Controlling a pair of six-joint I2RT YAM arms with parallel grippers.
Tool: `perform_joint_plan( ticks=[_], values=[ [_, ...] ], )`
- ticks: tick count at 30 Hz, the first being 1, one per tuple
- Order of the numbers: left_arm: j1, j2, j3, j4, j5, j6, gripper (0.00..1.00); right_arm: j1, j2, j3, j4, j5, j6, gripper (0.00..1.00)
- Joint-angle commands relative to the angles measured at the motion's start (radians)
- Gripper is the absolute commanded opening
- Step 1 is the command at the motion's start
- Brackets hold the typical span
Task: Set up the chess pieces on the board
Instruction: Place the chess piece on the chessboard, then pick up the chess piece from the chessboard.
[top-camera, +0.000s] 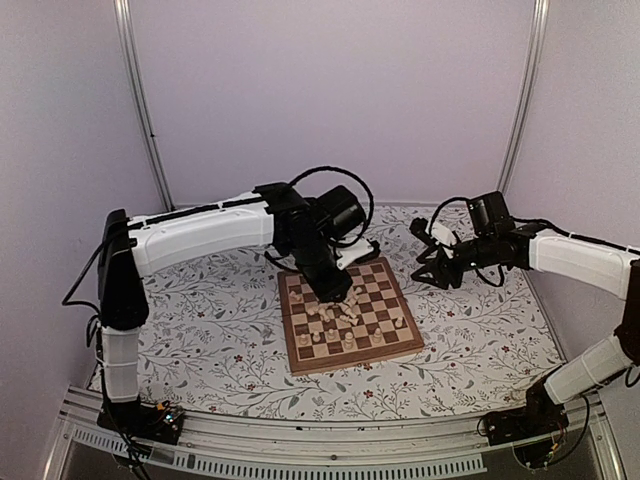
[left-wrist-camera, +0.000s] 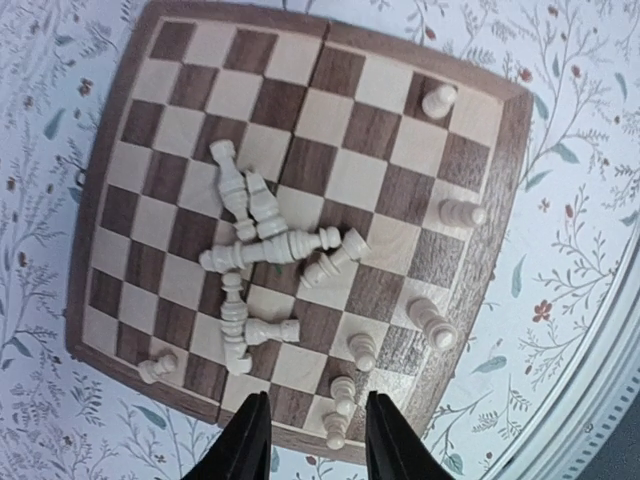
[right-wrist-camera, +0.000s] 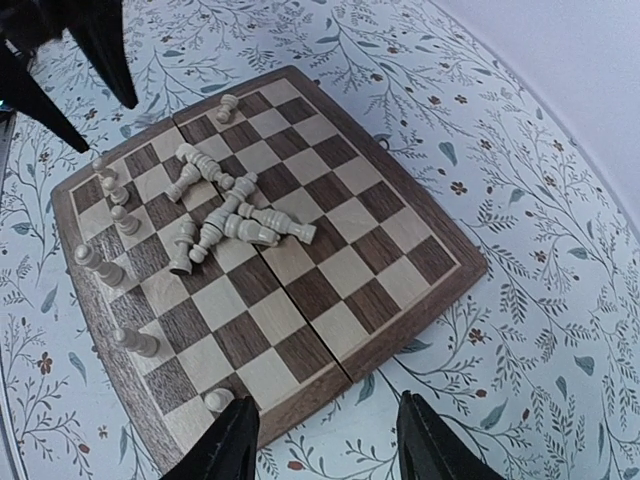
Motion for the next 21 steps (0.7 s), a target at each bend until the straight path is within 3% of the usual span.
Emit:
perform_joint_plan(
  ticks=[1,7,11,14,21],
  values=[
    [0.048,-0.041,0.043,0.128,-0.142,0.012,0.34,0.103,0.082,0.118,-0.081,-0.016,0.003,0.5],
    [0.148,-0.14,-0.168,0.531,-0.185,-0.125,0.27,0.244,0.283,0.257,-0.179,0.009,0.006,0.38],
    [0.217,-0.348,-0.482,0.829,-0.147,-0.183,0.33,0.291,0.38,0.307,-0.208,0.02,0.008,0.36],
    [0.257,-0.428,-0.587,0.879,-0.164,-0.215,0.41,0.312,0.409,0.326,-0.222,0.024,0.017,0.39],
    [0.261,-0.434,-0.539,0.809,-0.17,-0.202,0.43,0.352,0.486,0.38,-0.262,0.032,0.013,0.39]
  ],
)
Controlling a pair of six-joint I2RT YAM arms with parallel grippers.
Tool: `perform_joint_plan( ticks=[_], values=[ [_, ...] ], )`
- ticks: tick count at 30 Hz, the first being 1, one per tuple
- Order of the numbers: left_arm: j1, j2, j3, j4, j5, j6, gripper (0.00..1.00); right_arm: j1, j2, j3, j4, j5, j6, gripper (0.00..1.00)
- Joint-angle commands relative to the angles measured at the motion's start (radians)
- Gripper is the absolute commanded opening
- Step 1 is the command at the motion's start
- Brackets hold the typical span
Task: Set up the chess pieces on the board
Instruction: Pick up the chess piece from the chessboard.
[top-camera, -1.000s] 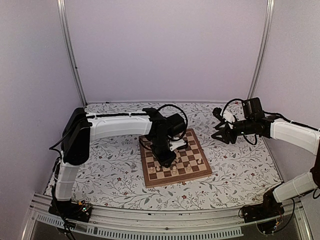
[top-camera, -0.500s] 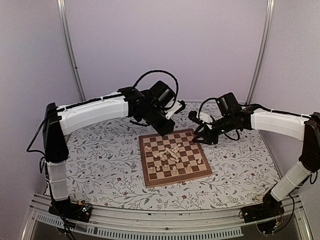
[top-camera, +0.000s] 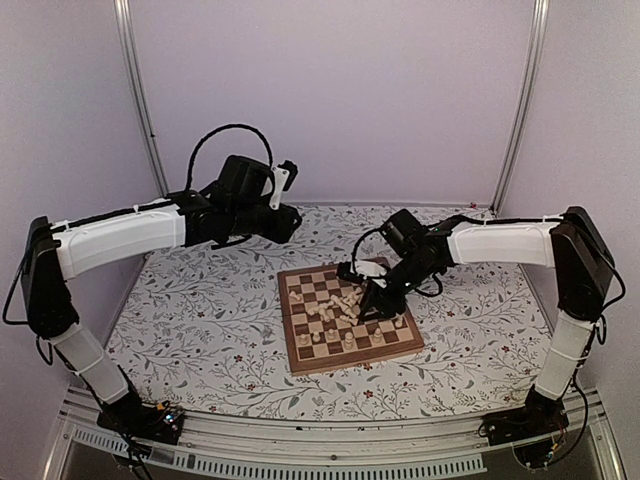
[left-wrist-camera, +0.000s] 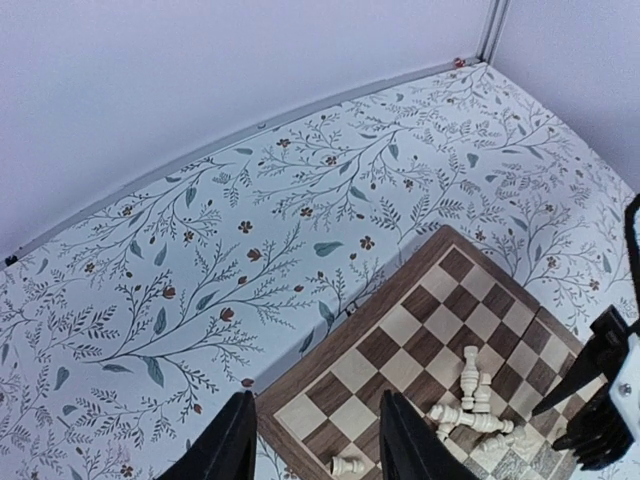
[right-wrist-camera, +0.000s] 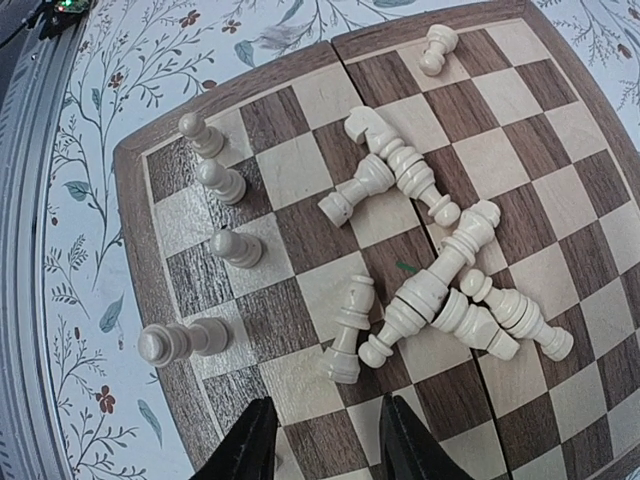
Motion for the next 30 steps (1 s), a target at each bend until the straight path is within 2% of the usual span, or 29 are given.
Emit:
perform_joint_plan(
  ticks=[1,19,25,30],
  values=[
    [-0.003,-0.011,0.017,0.04,0.014,-0.016,0.44,0.025,0.05,0.053,-0.034,0.013,0.004,0.39],
    [-0.003,-0.001,0.033,0.015,0.038,-0.003,0.44,0.047,0.141,0.095,-0.032,0.076,0.031,0.35],
    [-0.003,0.013,0.041,0.002,0.038,0.0,0.44,0.048,0.146,0.102,-0.017,0.109,0.045,0.41],
    [-0.003,0.017,0.045,-0.002,0.039,0.002,0.44,0.052,0.164,0.117,-0.017,0.118,0.058,0.41]
  ],
)
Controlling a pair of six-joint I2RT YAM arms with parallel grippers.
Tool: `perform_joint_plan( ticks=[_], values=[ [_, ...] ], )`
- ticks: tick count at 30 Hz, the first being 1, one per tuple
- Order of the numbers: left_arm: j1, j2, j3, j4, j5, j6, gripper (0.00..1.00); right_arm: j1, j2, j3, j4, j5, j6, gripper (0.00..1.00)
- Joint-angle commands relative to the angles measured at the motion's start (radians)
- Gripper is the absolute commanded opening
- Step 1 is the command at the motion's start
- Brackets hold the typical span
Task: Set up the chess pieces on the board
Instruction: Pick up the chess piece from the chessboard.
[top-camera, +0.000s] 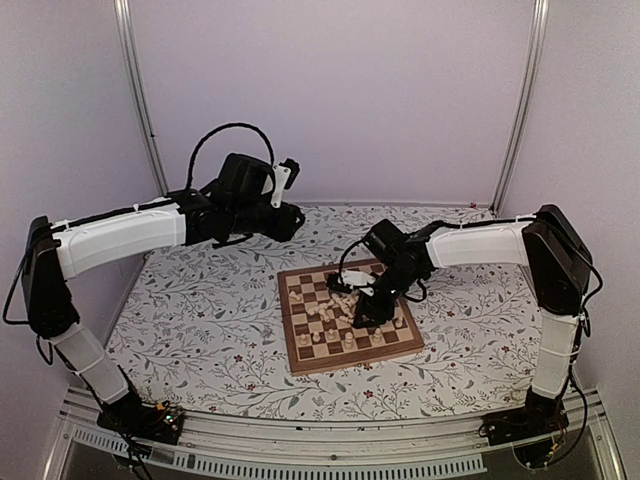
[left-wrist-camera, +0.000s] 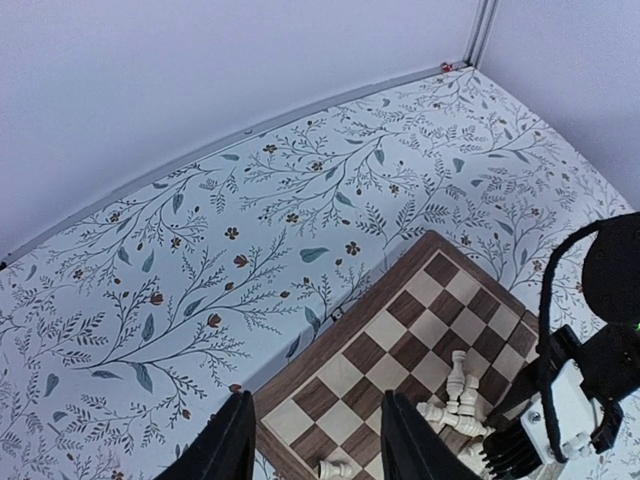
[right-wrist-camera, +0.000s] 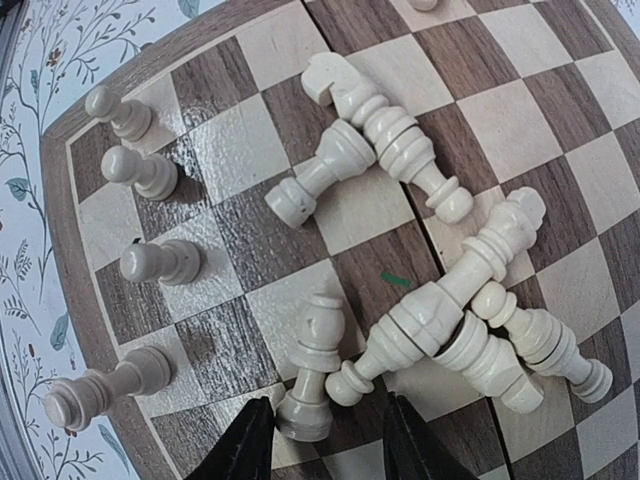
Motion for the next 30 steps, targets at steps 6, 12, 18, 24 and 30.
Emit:
perform_joint_plan(
  ticks=[6,12,18,24,30],
  values=[
    [-0.003,0.021,0.034,-0.021,0.012,0.013,0.44,0.019,0.049,0.05,0.01,0.015,0.022,0.38],
    [-0.003,0.033,0.044,-0.033,0.017,0.017,0.45,0.019,0.043,0.048,-0.004,0.026,0.016,0.26],
    [-0.003,0.044,0.047,-0.035,0.038,0.007,0.45,-0.023,-0.075,-0.001,-0.017,-0.021,-0.002,0.21],
    [-0.001,0.023,0.006,0.051,0.269,-0.013,0.45,-0.125,-0.183,0.02,-0.023,-0.207,0.037,0.2],
    [-0.002,-0.033,-0.086,0.239,0.547,-0.039,0.44,-0.19,-0.212,0.07,-0.017,-0.369,0.087,0.18]
  ],
)
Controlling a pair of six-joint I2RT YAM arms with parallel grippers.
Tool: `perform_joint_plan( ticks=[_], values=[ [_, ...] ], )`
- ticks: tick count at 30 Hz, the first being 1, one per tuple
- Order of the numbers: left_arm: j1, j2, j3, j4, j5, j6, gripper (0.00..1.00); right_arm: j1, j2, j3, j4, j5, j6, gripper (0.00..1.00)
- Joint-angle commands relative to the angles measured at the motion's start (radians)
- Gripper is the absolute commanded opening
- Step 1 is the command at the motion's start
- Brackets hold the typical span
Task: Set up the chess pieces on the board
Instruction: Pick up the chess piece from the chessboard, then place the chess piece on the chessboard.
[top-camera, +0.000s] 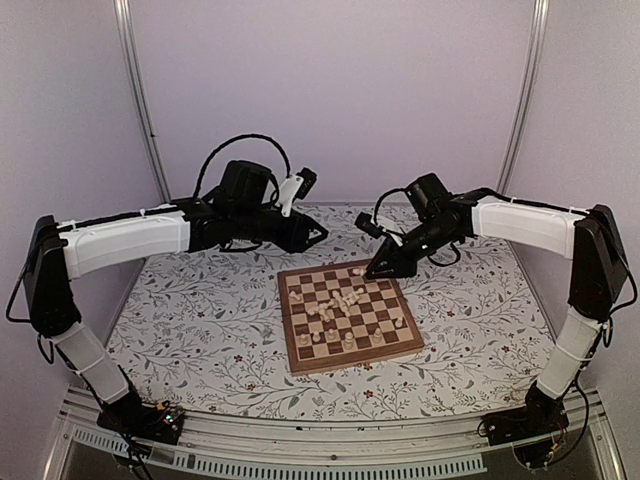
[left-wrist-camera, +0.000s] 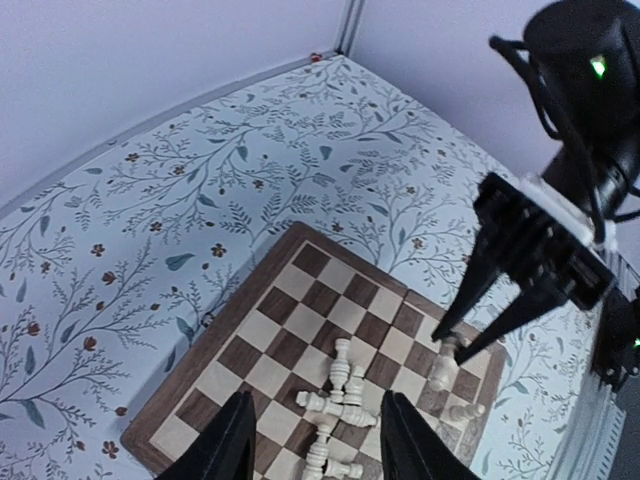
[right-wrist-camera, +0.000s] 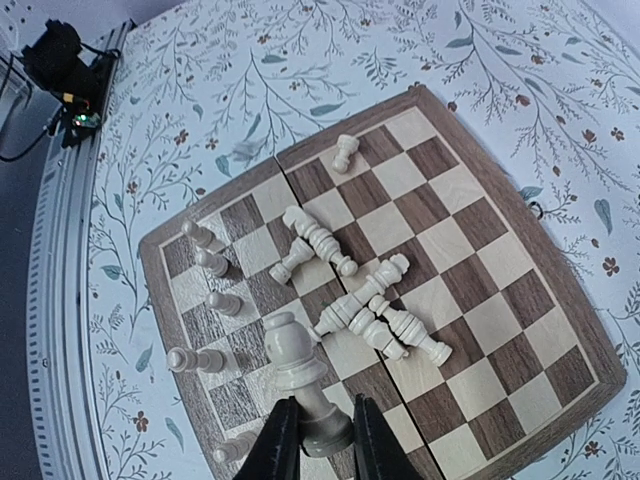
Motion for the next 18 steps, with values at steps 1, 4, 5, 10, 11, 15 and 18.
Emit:
perform_joint_plan(
  ticks=[1,4,5,10,11,15,18],
  values=[
    [-0.001,-0.06,-0.066,0.172,0.26,-0.036,0.44,-0.028,-0.027,0.052,0.003,-0.159,0.053,0.18],
    [-0.003,-0.053,-0.075,0.229,0.351,-0.057,0.44,-0.037,-0.026,0.079,0.001,-0.192,0.079,0.18],
    [-0.003,-0.045,-0.075,0.236,0.375,-0.068,0.44,-0.038,-0.025,0.087,0.0,-0.201,0.085,0.18],
    [-0.01,0.001,-0.065,0.252,0.457,-0.108,0.41,-0.04,-0.017,0.117,-0.006,-0.229,0.103,0.18],
    [-0.014,0.009,-0.065,0.253,0.465,-0.113,0.41,-0.04,-0.016,0.12,-0.006,-0.232,0.105,0.18],
    [-0.033,0.031,-0.06,0.254,0.488,-0.113,0.4,-0.039,-0.017,0.125,-0.007,-0.232,0.108,0.18],
    [-0.047,0.054,-0.045,0.23,0.498,-0.106,0.39,-0.04,-0.019,0.127,-0.007,-0.236,0.11,0.18]
  ],
)
